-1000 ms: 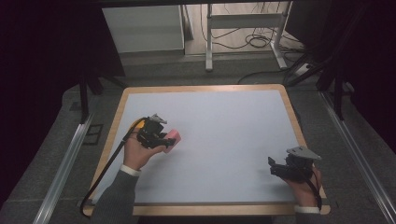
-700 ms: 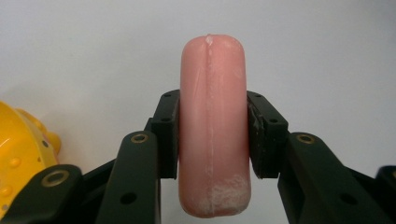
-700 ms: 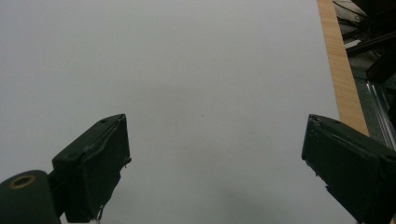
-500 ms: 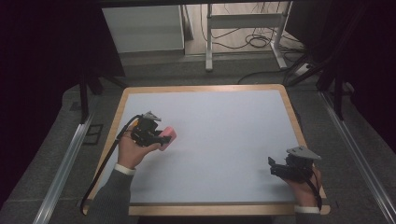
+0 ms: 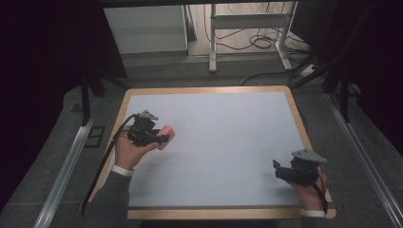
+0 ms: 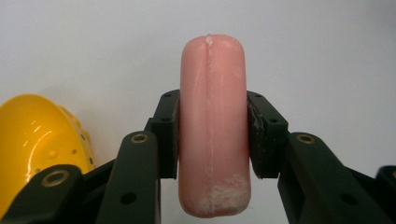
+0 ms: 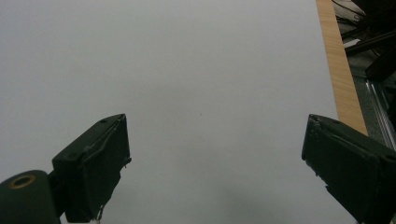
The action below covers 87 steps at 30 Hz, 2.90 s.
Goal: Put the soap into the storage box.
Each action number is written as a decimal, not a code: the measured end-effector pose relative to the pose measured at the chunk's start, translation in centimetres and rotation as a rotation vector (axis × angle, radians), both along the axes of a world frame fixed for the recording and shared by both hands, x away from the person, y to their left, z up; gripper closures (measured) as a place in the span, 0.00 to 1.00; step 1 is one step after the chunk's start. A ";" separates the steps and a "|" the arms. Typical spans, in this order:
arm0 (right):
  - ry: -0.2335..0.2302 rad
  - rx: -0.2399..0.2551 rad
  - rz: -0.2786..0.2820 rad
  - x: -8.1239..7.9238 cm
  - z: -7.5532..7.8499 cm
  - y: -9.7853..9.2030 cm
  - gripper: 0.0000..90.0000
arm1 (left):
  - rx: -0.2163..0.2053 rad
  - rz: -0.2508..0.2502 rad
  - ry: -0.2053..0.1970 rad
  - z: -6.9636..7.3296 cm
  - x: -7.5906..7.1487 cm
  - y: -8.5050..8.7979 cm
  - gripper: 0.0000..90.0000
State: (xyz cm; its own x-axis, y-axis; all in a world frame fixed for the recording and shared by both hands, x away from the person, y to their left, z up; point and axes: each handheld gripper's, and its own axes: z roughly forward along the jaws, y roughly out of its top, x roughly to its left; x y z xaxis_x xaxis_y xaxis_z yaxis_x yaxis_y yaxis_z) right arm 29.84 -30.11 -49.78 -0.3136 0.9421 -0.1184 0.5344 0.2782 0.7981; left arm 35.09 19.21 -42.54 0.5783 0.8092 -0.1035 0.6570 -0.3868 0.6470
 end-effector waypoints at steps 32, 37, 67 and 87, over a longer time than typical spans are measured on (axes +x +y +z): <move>-0.001 0.016 -0.009 0.0 0.1 -0.3 0.09 | 0.017 0.069 0.000 0.7 1.2 2.5 0.67; -0.002 0.015 -0.010 0.0 0.1 -0.3 0.09 | 0.021 0.076 -0.003 0.7 1.3 2.7 0.67; 0.004 0.009 -0.012 0.1 -0.1 -0.2 0.09 | 0.030 0.160 0.008 0.0 2.0 5.5 0.67; 0.009 0.004 -0.015 0.1 -0.2 -0.2 0.09 | 0.045 0.222 0.022 -0.8 2.7 7.3 0.67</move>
State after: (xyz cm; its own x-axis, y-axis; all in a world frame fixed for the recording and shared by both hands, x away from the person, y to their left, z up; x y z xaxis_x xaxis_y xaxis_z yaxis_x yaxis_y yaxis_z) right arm 29.97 -30.28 -49.99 -0.3006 0.9471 -0.1122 0.5455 0.2672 0.7943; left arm 37.75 26.47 -43.39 0.3835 0.9205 -0.0750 0.7429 -0.2592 0.6172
